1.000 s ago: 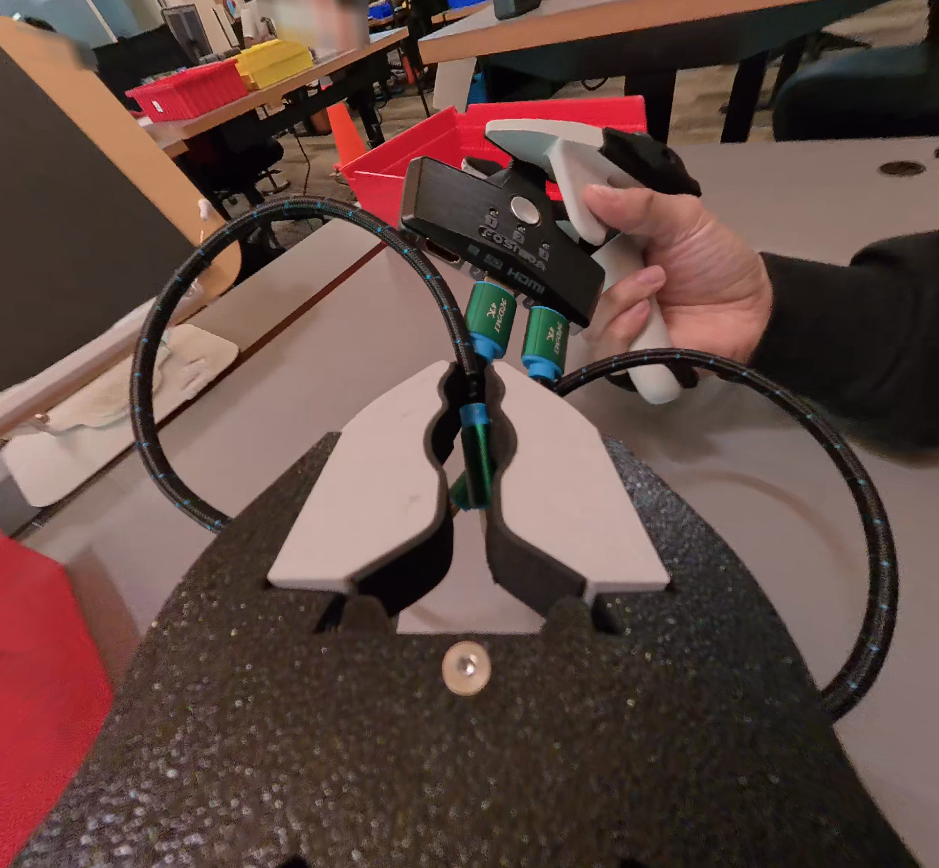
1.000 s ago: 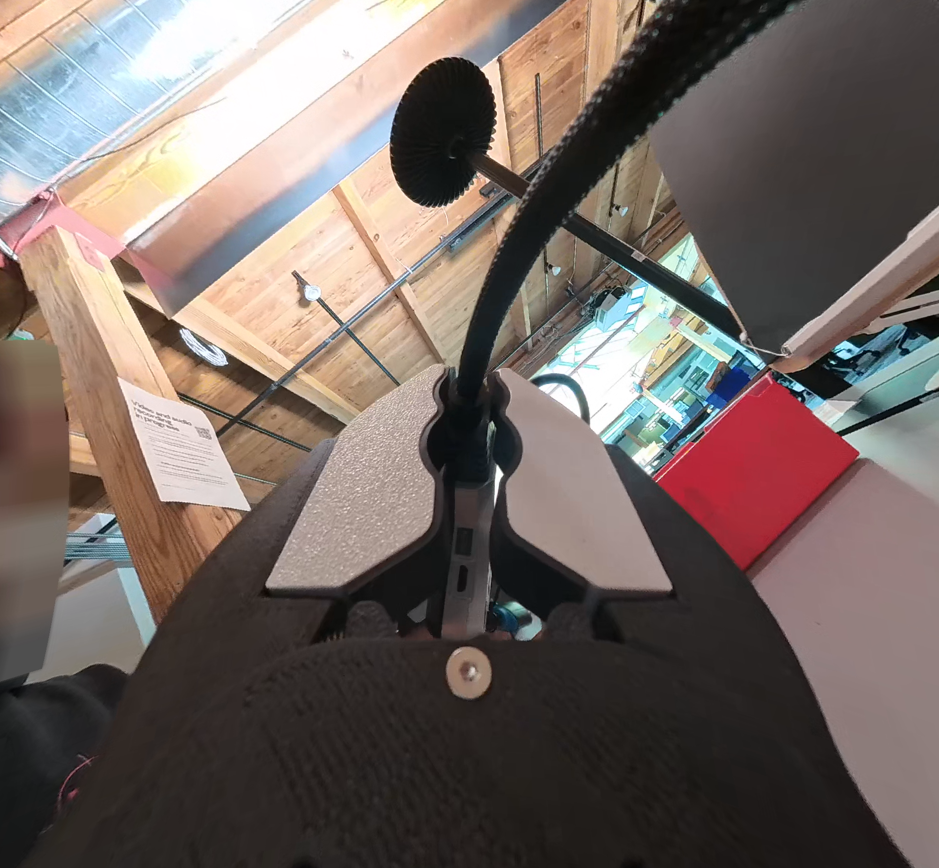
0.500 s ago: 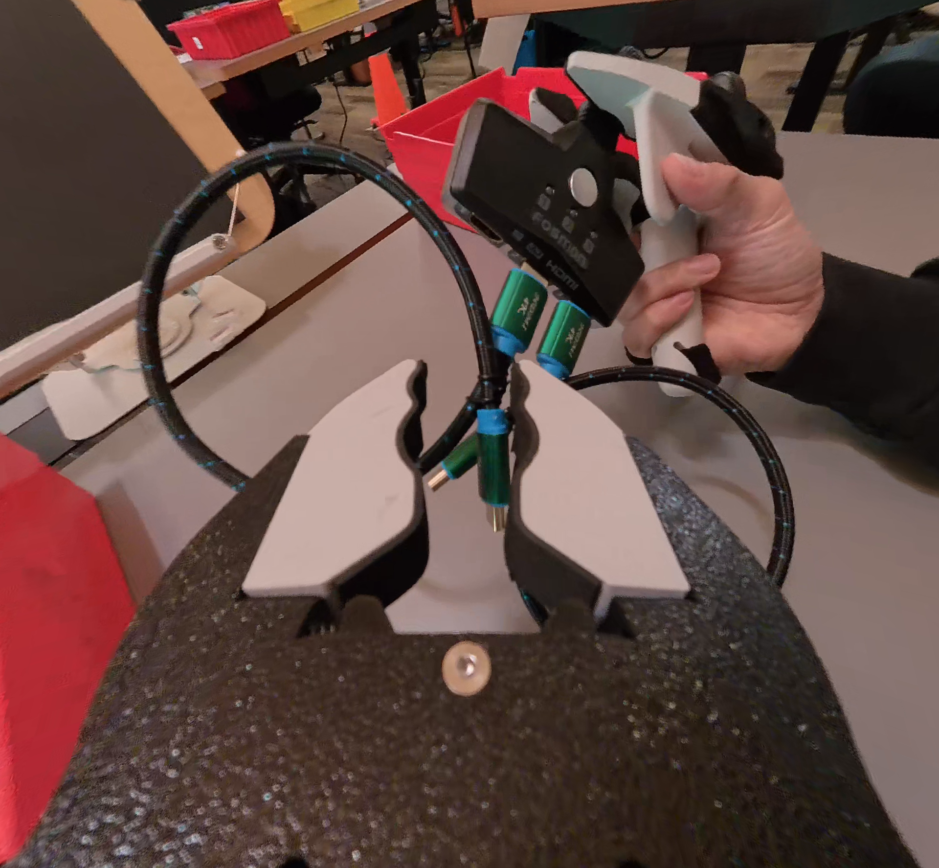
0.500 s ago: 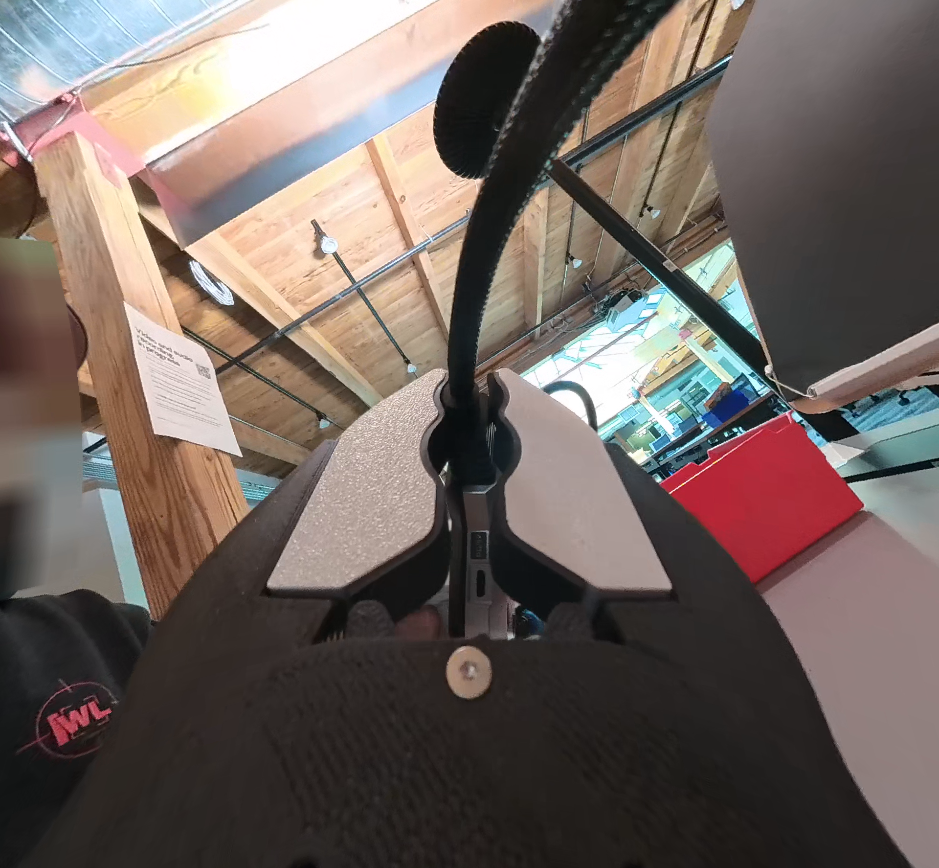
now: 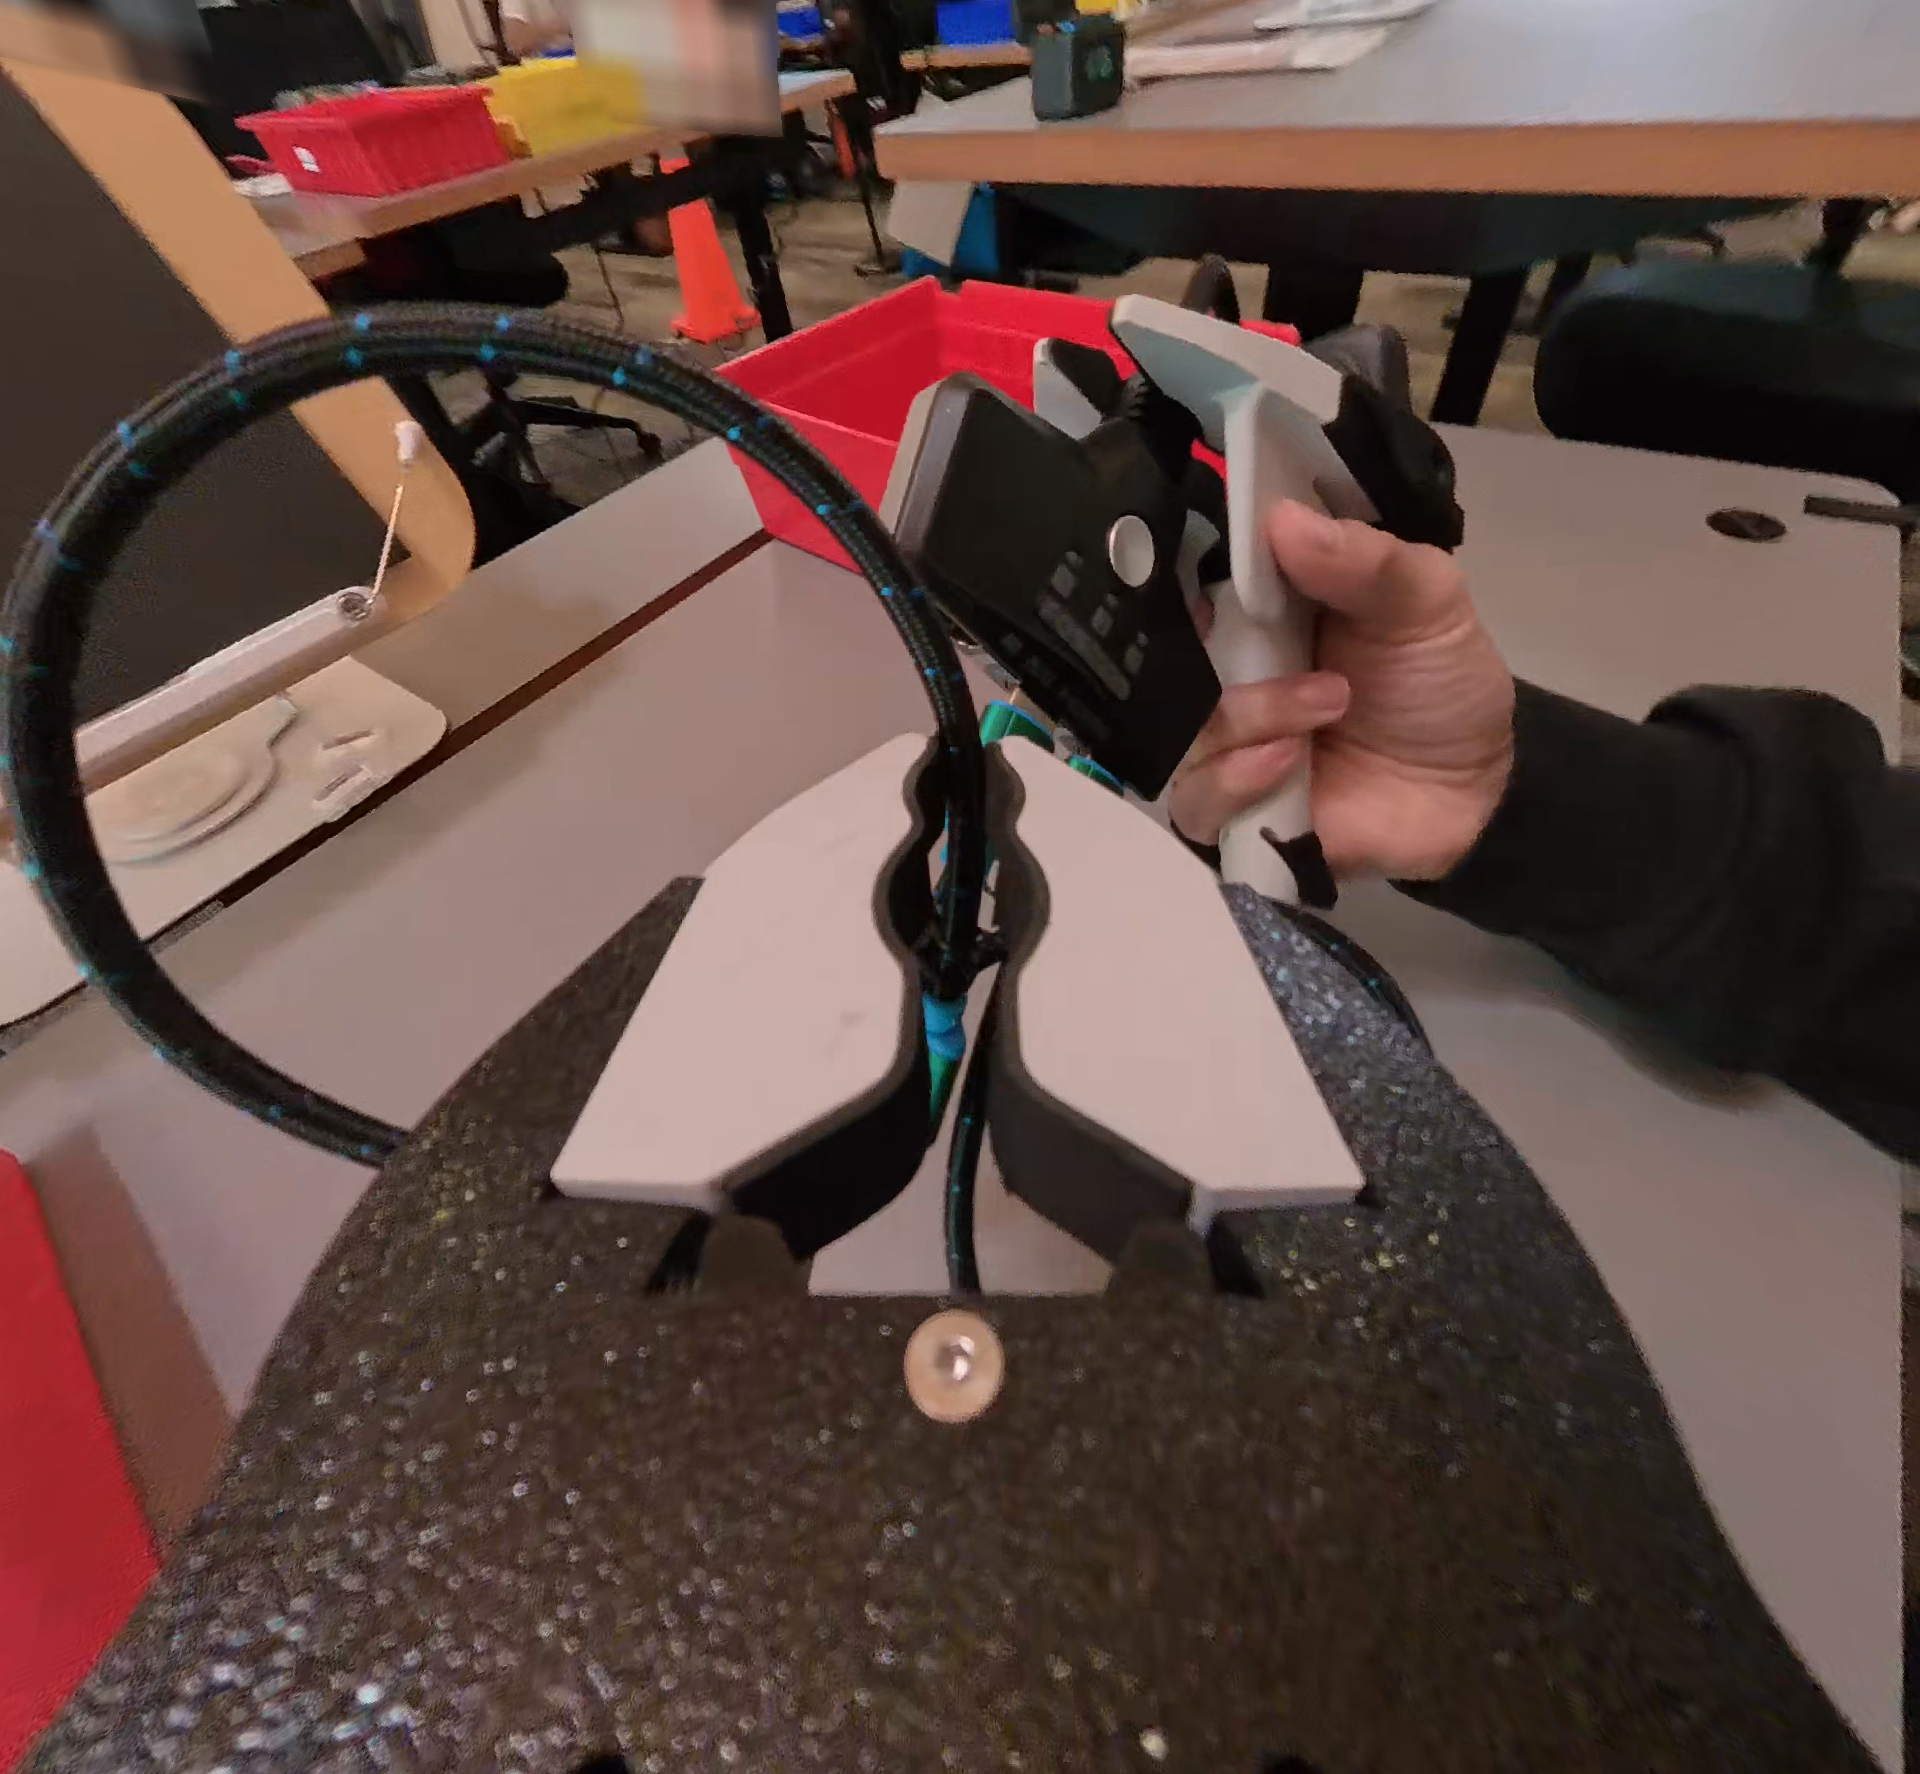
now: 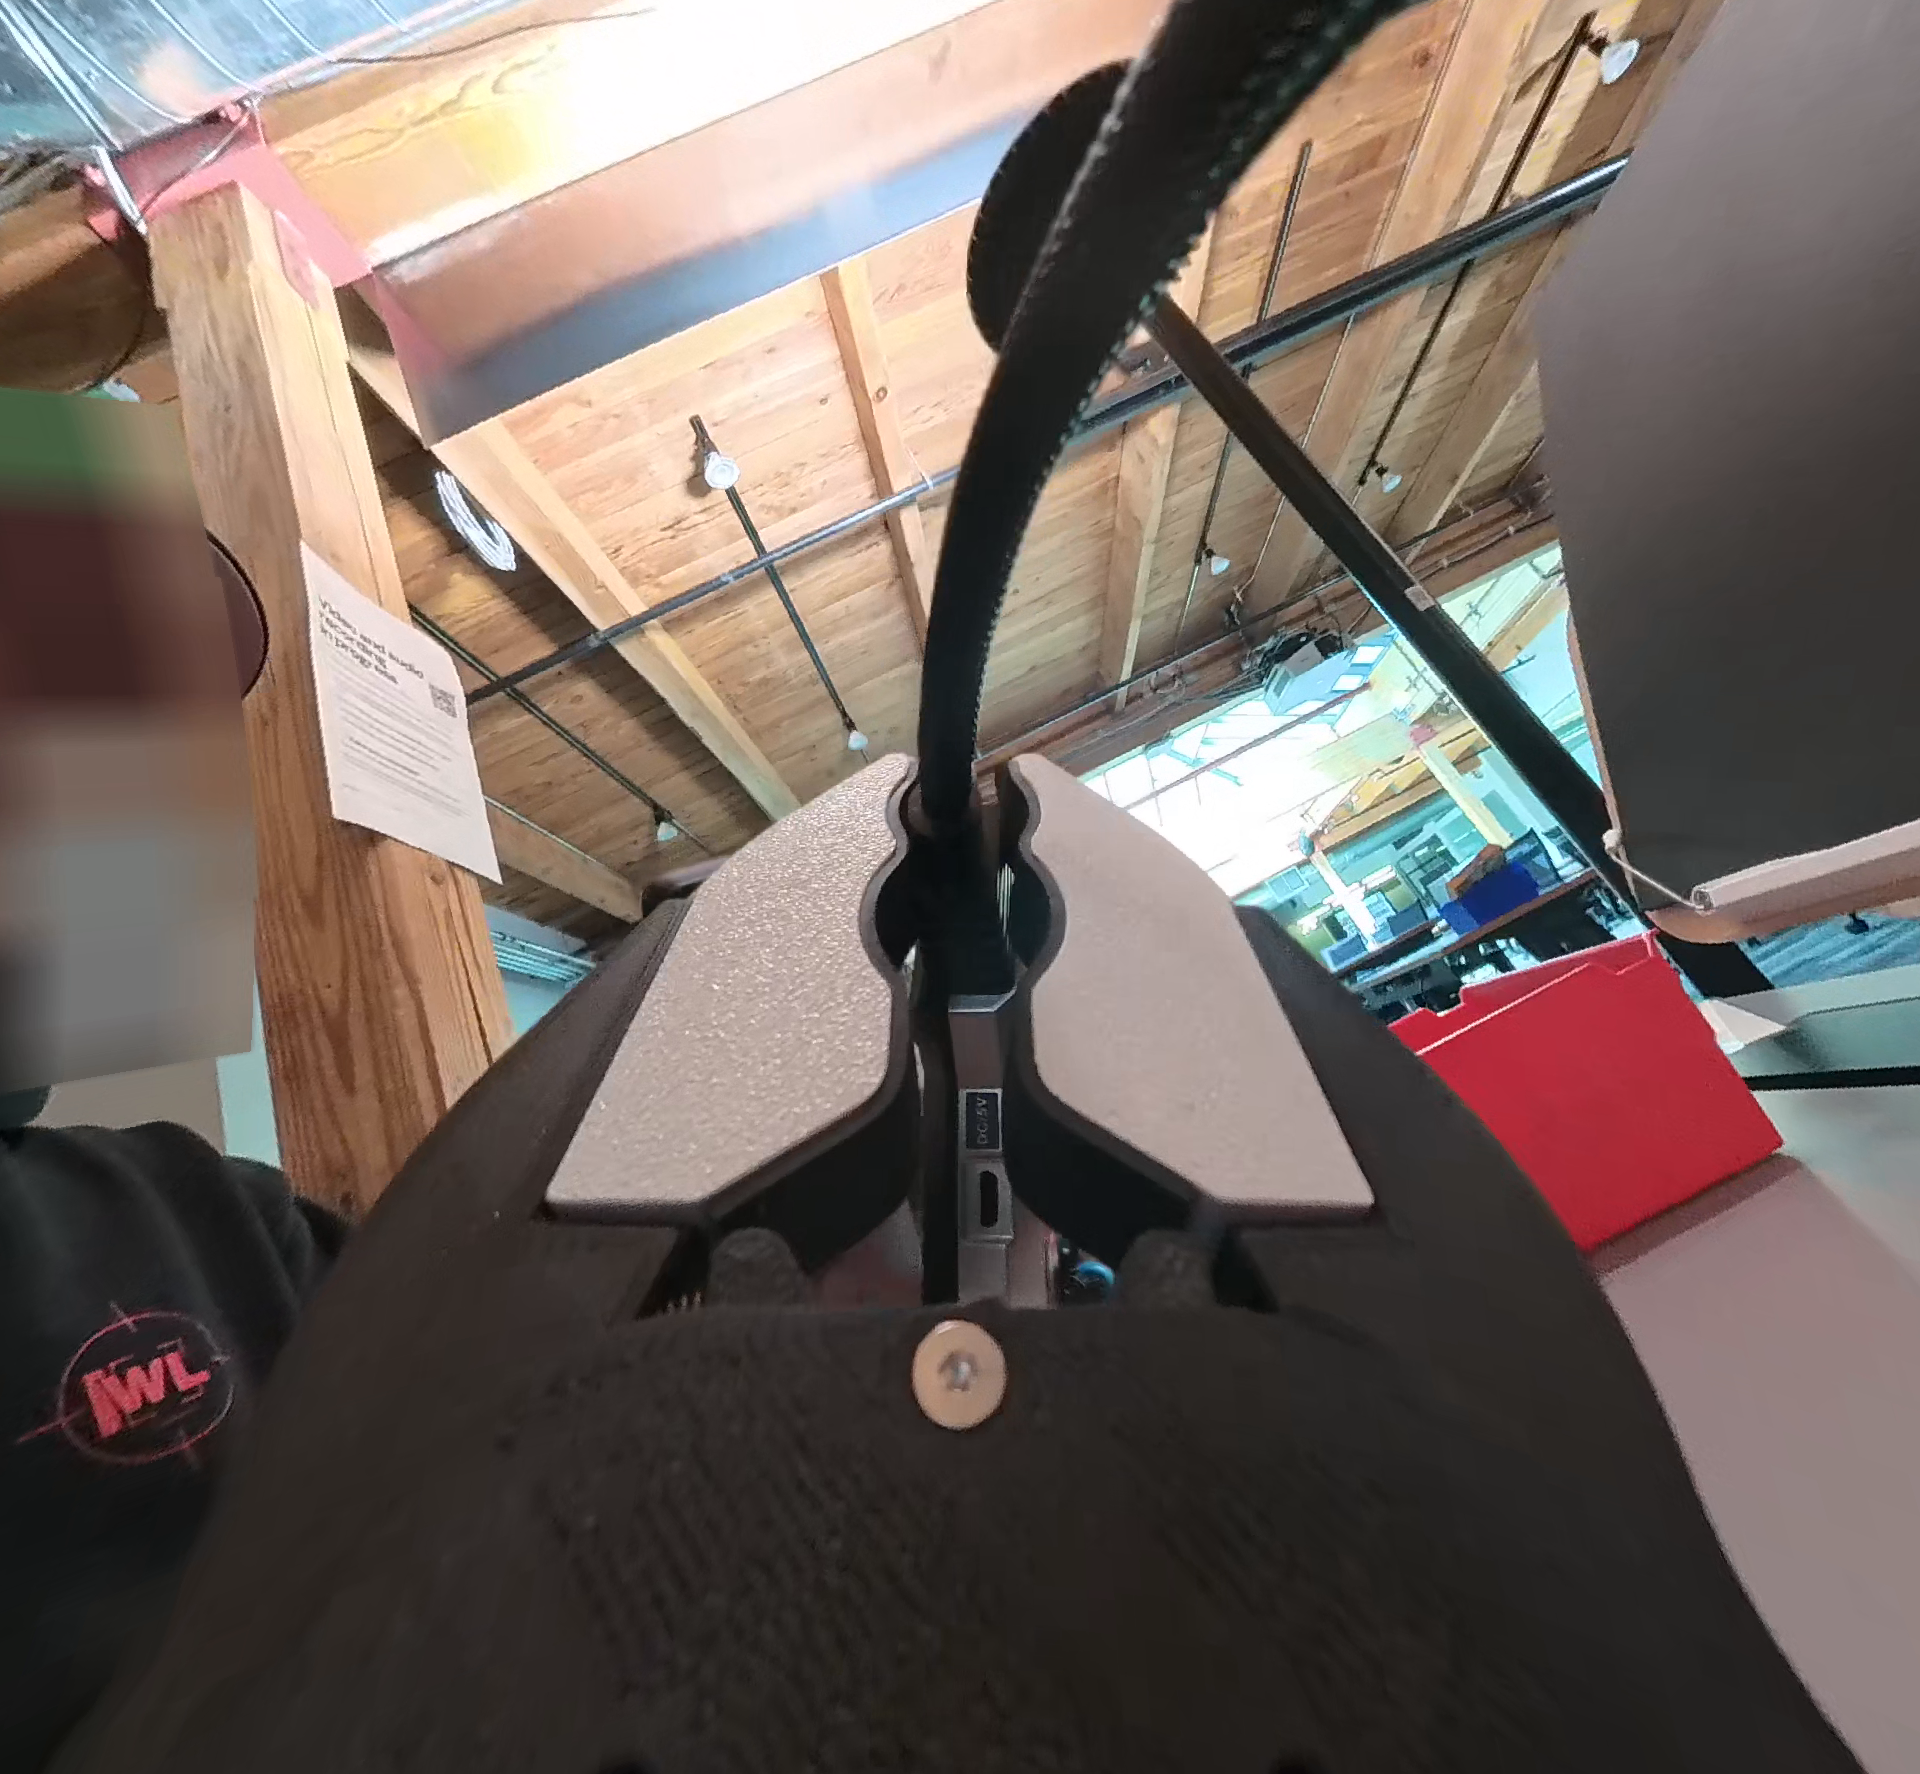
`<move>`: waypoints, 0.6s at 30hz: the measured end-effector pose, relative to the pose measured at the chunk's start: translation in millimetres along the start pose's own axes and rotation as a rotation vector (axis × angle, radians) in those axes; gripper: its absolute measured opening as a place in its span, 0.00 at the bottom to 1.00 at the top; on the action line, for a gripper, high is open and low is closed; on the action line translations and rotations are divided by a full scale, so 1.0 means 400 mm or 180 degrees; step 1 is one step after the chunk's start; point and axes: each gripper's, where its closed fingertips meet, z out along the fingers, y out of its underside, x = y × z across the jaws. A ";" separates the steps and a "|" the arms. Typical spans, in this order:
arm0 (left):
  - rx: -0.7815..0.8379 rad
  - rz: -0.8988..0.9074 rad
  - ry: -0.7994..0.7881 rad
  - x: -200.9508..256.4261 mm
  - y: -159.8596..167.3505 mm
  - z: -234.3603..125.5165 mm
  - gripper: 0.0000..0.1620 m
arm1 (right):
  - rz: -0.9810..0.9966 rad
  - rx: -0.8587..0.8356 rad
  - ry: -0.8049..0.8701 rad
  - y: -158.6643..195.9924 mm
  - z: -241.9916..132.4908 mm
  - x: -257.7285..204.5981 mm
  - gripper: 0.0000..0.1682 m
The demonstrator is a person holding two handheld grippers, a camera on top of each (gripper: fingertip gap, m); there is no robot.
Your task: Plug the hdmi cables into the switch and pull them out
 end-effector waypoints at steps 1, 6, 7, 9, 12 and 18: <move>0.0074 -0.0088 -0.0073 -0.004 -0.002 -0.002 0.04 | 0.0009 0.0035 -0.0017 -0.001 0.001 -0.002 0.08; 0.0285 -0.0945 0.0011 -0.040 0.012 0.004 0.04 | 0.0039 -0.0097 -0.0036 0.020 0.011 -0.008 0.08; 0.0210 -0.0973 0.0026 -0.042 0.024 0.008 0.04 | 0.0023 -0.0132 0.0017 0.025 0.011 -0.001 0.08; 0.0147 -0.0930 0.0067 -0.039 0.030 0.009 0.08 | 0.0029 -0.0125 0.0055 0.022 0.008 0.005 0.08; 0.0230 -0.0820 0.0186 -0.027 0.002 -0.011 0.13 | 0.0087 -0.0038 0.0036 0.004 0.003 0.006 0.08; -0.0629 -0.0487 0.0674 0.038 0.044 -0.003 0.34 | 0.0192 -0.0077 -0.0341 0.012 0.008 -0.033 0.08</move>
